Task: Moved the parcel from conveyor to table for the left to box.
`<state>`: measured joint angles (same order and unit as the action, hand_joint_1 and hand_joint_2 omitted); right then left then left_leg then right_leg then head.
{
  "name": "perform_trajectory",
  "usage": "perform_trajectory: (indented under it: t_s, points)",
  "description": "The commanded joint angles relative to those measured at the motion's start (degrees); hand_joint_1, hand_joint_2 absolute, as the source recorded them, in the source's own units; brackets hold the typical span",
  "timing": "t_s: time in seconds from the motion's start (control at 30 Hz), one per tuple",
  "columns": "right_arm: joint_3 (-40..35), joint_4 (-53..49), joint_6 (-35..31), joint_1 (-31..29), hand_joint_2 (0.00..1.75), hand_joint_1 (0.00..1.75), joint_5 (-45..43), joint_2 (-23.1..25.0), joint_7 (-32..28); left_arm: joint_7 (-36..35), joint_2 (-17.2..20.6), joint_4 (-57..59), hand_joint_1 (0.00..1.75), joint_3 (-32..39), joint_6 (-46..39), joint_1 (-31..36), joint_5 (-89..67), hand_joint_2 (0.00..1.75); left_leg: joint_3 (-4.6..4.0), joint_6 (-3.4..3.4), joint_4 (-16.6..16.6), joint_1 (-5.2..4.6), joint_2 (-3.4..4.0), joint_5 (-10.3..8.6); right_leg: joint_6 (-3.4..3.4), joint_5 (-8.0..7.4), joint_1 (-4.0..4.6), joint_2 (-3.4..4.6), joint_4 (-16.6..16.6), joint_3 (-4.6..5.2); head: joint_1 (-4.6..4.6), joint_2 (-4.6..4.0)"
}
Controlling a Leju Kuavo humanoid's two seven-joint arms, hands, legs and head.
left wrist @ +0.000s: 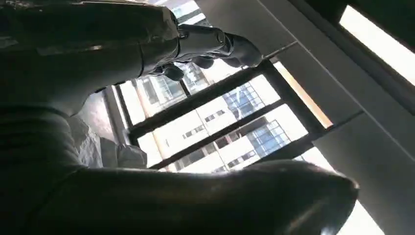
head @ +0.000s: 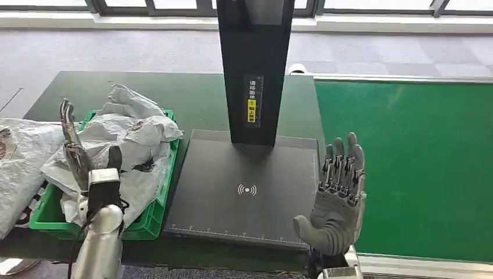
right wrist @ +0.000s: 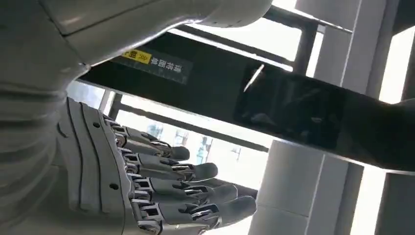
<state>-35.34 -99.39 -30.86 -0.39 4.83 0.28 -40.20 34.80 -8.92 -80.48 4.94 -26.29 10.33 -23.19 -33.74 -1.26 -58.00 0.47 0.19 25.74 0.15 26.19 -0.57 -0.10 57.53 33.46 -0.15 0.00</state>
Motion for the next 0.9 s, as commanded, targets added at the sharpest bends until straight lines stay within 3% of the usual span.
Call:
perform_trajectory:
  t_s: [0.03,0.13,0.2,0.3,0.4,0.43,0.53,0.9]
  points:
    - [0.0,-2.5,-0.1,2.3,0.00,0.00,1.3,-3.0,0.2,0.2,0.2,-7.0,0.00,-5.5,0.6,-5.0,2.2,0.00,0.06,0.05,0.1,0.01,-0.03,0.00,0.01,-0.01,0.02,0.00,-0.1,-0.08,0.00,0.00]
    - [3.5,-2.2,-2.0,3.1,0.00,0.00,1.3,-3.8,0.2,5.2,2.0,-10.0,0.00,-6.3,10.4,-9.0,15.8,0.00,0.14,0.05,0.1,0.03,-0.02,-0.01,-0.01,-0.02,0.04,0.01,-0.2,-0.15,0.02,0.00]
    - [3.5,-2.2,-2.0,3.1,0.00,0.00,1.3,-3.8,0.2,5.2,2.0,-10.0,0.00,-6.3,10.4,-9.0,15.8,0.00,0.15,0.05,0.1,0.00,0.03,0.02,0.00,-0.02,0.02,0.05,-0.2,-0.16,0.00,0.00]
    - [4.6,0.0,-6.3,2.3,0.00,0.00,1.9,-4.5,0.2,5.2,3.9,-11.4,0.00,-11.7,20.8,-9.5,16.5,0.00,0.10,0.06,0.1,-0.01,-0.04,-0.01,0.00,0.00,0.01,-0.02,-0.1,-0.10,0.00,0.00]
    - [5.0,0.3,-6.4,1.8,0.00,0.00,0.8,-4.8,0.2,5.2,3.8,-11.3,0.00,-12.7,22.5,-9.5,17.2,0.00,0.06,0.06,0.0,0.02,-0.08,-0.01,0.01,-0.01,0.04,-0.10,-0.1,-0.11,0.00,0.00]
    - [5.5,0.9,-6.1,1.4,0.00,0.00,0.1,-5.0,0.2,5.2,3.7,-11.4,0.00,-13.9,23.0,-9.5,17.0,1.75,0.10,0.08,0.1,0.00,-0.06,-0.03,0.01,-0.03,0.02,-0.08,-0.1,-0.14,0.00,0.00]
    - [6.4,4.6,-5.9,-0.3,0.00,0.00,-0.9,-5.1,0.2,5.2,3.7,-12.2,0.00,-16.5,33.3,-9.3,22.5,1.75,0.10,0.06,0.1,0.01,-0.03,-0.01,0.02,-0.03,-0.01,-0.03,-0.1,-0.16,0.00,0.00]
    - [6.4,4.6,-5.9,-0.3,0.00,0.00,-0.9,-5.1,0.2,5.2,3.7,-12.2,0.00,-16.5,33.3,-9.3,22.5,1.75,0.13,0.06,0.1,-0.03,-0.06,-0.03,0.00,-0.04,-0.03,-0.06,-0.1,-0.15,0.00,0.00]
